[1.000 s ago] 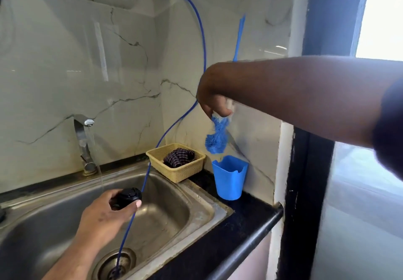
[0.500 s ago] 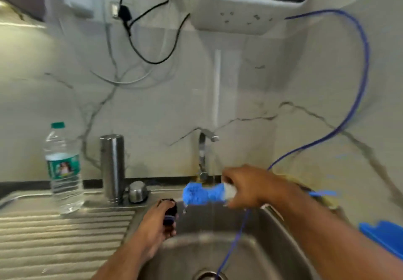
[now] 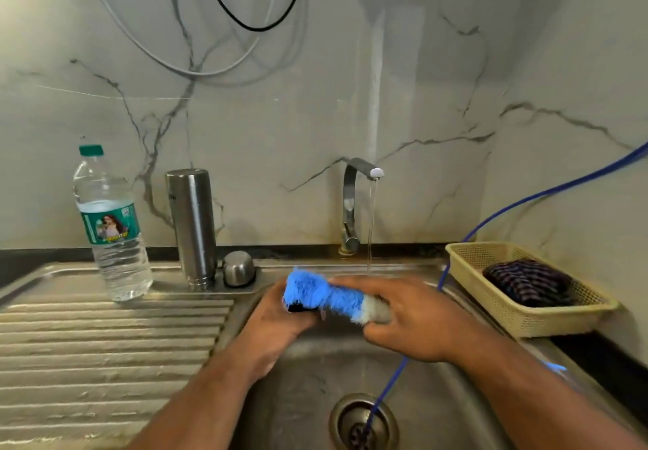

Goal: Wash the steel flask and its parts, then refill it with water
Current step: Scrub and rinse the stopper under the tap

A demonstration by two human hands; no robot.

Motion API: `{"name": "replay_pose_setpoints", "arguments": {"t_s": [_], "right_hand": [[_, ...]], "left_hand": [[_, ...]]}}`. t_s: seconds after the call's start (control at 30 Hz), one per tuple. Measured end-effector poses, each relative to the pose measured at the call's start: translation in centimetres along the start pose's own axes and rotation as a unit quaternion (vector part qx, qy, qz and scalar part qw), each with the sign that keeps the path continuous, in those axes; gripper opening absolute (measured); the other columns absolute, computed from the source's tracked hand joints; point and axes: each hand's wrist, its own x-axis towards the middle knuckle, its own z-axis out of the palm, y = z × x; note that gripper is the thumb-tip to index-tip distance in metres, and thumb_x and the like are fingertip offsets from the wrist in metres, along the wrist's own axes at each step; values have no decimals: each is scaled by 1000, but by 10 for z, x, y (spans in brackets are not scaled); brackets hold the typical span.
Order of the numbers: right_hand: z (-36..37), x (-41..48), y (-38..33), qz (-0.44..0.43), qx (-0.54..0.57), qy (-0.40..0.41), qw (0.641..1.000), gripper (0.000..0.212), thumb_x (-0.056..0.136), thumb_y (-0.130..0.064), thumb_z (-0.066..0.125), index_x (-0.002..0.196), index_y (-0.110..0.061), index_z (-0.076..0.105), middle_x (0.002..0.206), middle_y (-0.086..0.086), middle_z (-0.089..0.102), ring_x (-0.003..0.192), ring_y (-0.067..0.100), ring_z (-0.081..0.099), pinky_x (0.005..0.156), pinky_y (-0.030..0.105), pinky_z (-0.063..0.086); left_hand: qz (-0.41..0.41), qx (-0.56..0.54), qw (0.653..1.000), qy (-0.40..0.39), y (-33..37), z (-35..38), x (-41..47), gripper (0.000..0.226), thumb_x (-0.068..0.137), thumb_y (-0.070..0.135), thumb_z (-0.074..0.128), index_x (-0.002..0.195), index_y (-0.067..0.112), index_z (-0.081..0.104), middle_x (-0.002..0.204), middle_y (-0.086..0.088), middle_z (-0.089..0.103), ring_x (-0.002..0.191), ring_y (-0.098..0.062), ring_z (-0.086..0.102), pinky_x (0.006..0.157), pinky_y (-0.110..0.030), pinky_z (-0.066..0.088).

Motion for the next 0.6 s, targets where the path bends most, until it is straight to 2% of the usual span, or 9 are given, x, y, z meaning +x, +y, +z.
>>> {"name": "replay_pose_setpoints", "arguments": {"t_s": [0.03,0.1,0.13,0.2,0.27,0.33,0.4,0.5,0.6], "right_hand": [[2,-1,0,5,-8,0,1000,75,85,-43,63,144,-71,26,131,-18,61,93,2,59,76,27,51],[4,-1,2,21,-37,37,998,76,89,-42,62,145,-72,20,132,-18,60,95,2,58,77,27,53],[5,-1,1,24,-41,49,998,76,90,-41,61,145,-72,18,134,-18,58,99,2,57,80,27,54],[8,-1,-3,3,4,25,1000,77,92,-36,64,144,-73,22,137,-18,55,100,0,55,84,25,53],[10,0,-4,-10,50,-2,999,78,91,-29,68,142,-73,29,131,-20,54,91,-4,54,76,19,48],[10,2,-1,2,54,33,998,78,91,-27,67,141,-74,30,128,-20,55,83,-1,55,69,20,48],[11,3,0,6,62,48,997,77,92,-28,67,142,-72,30,131,-19,57,88,0,57,72,19,52],[13,2,-6,-25,103,-3,994,76,91,-30,74,144,-68,35,123,-29,54,101,-7,56,79,8,47],[13,3,-6,0,129,45,991,74,90,-36,75,143,-69,35,134,-25,56,105,-8,57,80,10,46]], "left_hand": [[3,-3,1000,-7,0,0,-1,49,78,8,85,121,22,67,112,-2,75,109,-17,70,104,-48,52],[-2,-8,1000,-10,1,0,-2,59,74,16,89,125,26,63,116,2,74,114,-16,68,107,-46,50],[-1,-11,1000,-8,1,-1,-2,59,73,17,89,125,28,63,116,3,74,114,-15,68,107,-46,50],[7,-23,1000,-5,-2,-2,-2,51,77,14,86,122,25,67,114,0,75,113,-17,69,107,-49,49],[10,-34,999,-5,-3,-4,-2,49,77,13,85,122,23,68,114,-2,75,112,-19,69,107,-51,49],[12,-33,999,-17,-2,-5,-2,54,76,18,86,125,24,65,116,0,75,113,-17,68,108,-49,49],[15,-34,999,-17,-1,-5,-1,50,78,17,85,124,24,65,115,1,75,113,-17,69,107,-48,50],[18,-48,999,-6,-3,-6,0,41,80,8,81,117,21,71,112,-5,76,111,-21,70,107,-53,49],[30,-33,999,-31,0,-5,-1,44,80,18,84,121,23,69,115,-1,75,114,-18,69,106,-47,49]]}}
